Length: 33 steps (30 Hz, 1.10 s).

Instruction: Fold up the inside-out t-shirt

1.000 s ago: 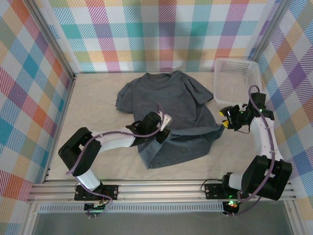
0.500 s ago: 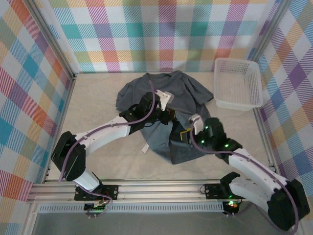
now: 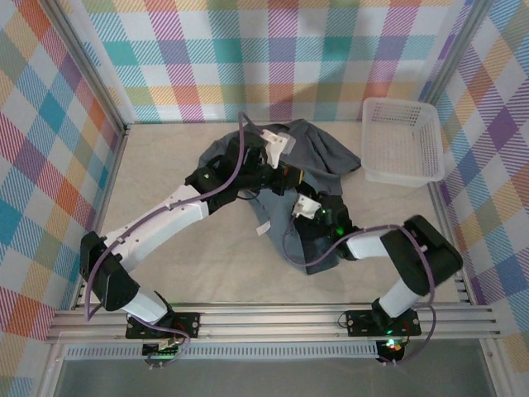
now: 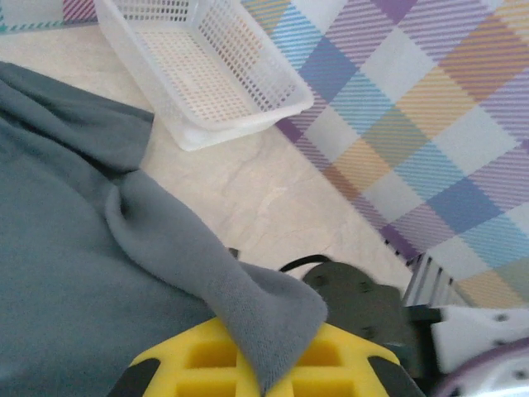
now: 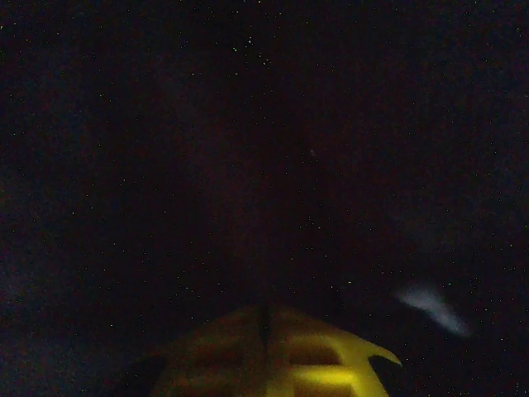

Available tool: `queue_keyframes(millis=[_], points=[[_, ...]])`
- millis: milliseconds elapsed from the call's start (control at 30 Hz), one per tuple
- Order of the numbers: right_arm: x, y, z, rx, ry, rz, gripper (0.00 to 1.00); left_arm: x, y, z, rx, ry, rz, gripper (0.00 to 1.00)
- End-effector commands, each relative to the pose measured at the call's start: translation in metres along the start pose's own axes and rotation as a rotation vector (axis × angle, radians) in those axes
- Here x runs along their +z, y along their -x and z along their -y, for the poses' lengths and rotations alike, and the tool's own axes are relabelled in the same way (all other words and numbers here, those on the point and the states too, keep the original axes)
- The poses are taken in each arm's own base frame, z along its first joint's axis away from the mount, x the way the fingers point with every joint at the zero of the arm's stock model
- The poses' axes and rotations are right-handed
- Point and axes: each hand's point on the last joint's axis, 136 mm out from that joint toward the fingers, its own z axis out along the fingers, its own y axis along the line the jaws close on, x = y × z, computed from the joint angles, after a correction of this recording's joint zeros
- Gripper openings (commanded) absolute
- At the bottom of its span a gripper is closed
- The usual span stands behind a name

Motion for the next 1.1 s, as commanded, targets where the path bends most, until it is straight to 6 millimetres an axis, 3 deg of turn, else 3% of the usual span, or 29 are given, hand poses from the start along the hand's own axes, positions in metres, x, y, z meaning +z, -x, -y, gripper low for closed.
queue_keyframes(millis=[0,67,133,167,233,333,400,600,733,800,900,967,1067], points=[[0.002,0.039,0.059,-0.094,-0.215,0.086,0.00,-0.006,0.018,0.014,-0.067,-0.038,0.003,0.01],[0.006,0.049,0.028,0.006,0.018,0.111,0.00,-0.010,0.031,0.028,-0.068,-0.090,0.023,0.01],[-0.005,0.064,-0.003,0.236,0.372,0.086,0.01,-0.016,0.045,0.043,-0.053,-0.144,0.055,0.01],[-0.009,0.075,-0.003,0.435,0.506,0.074,0.04,-0.021,0.052,0.050,-0.044,-0.167,0.072,0.01],[-0.006,0.078,-0.002,0.705,0.642,0.015,0.04,-0.031,0.065,0.061,-0.029,-0.199,0.108,0.01],[0.006,0.075,-0.010,0.879,0.695,-0.022,0.00,-0.042,0.081,0.070,-0.016,-0.200,0.149,0.00],[0.006,0.084,-0.016,0.998,0.785,-0.009,0.00,-0.049,0.091,0.073,-0.012,-0.192,0.172,0.00],[0.028,0.073,-0.042,1.215,0.877,-0.280,0.00,-0.047,0.114,0.086,-0.027,-0.233,0.205,0.00],[0.033,0.084,-0.022,1.358,0.851,-0.334,0.00,-0.048,0.125,0.113,-0.017,-0.316,0.201,0.00],[0.040,0.086,-0.019,1.387,0.838,-0.364,0.00,-0.053,0.128,0.136,0.024,-0.368,0.201,0.00],[0.057,0.061,-0.034,1.339,0.771,-0.474,0.00,-0.064,0.129,0.165,0.124,-0.404,0.218,0.00],[0.054,0.071,-0.030,1.351,0.826,-0.500,0.00,-0.066,0.124,0.166,0.179,-0.353,0.220,0.00],[0.048,0.101,-0.002,1.396,0.843,-0.377,0.00,-0.065,0.117,0.156,0.193,-0.302,0.215,0.00]])
